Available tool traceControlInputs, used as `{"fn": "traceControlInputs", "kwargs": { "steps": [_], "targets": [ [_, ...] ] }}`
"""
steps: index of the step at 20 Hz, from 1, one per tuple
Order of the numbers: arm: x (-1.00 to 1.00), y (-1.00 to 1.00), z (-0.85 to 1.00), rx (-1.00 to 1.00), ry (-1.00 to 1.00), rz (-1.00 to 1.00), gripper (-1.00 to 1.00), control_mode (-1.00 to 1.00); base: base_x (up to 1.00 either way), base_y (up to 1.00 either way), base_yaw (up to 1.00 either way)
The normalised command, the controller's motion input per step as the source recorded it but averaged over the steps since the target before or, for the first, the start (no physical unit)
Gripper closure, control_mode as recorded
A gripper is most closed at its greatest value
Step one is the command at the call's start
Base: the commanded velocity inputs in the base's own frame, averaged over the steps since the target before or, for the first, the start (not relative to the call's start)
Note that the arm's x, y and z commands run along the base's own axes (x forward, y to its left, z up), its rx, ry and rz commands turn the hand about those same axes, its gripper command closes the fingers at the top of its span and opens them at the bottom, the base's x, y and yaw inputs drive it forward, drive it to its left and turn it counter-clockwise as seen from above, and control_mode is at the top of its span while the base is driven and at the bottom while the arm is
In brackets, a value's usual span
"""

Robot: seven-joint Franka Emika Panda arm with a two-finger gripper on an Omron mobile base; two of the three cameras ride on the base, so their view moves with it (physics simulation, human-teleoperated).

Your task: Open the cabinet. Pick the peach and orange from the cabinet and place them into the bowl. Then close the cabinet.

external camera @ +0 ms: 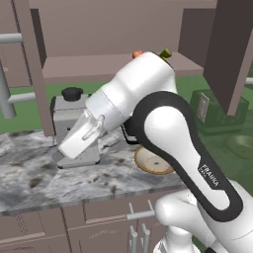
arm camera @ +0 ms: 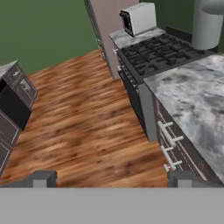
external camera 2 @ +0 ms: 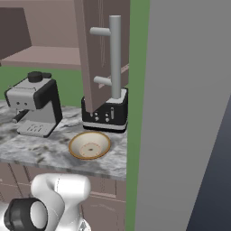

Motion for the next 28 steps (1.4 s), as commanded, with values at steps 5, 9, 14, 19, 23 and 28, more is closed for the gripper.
{"fn": "traceControlInputs", "kwargs": {
  "steps": [5,9,14,19,23,28],
  "targets": [
    [0.0,0.02,-0.11,-0.06,0.0,-0.04,-1.0,-1.0,0.0,0.0,0.0],
    [0.0,0.0,-0.25,-0.12,0.01,-0.04,-1.0,-1.0,0.0,0.0,0.0],
    [0.0,0.0,-0.03,-0.03,0.02,0.0,-1.0,-1.0,0.0,0.0,0.0],
    [0.0,0.0,0.0,0.0,0.0,0.0,-1.0,-1.0,0.0,0.0,0.0],
    [0.0,0.0,0.0,0.0,0.0,0.0,-1.0,-1.0,0.0,0.0,0.0],
    [0.0,0.0,0.0,0.0,0.0,0.0,-1.0,-1.0,0.0,0.0,0.0]
  ]
}}
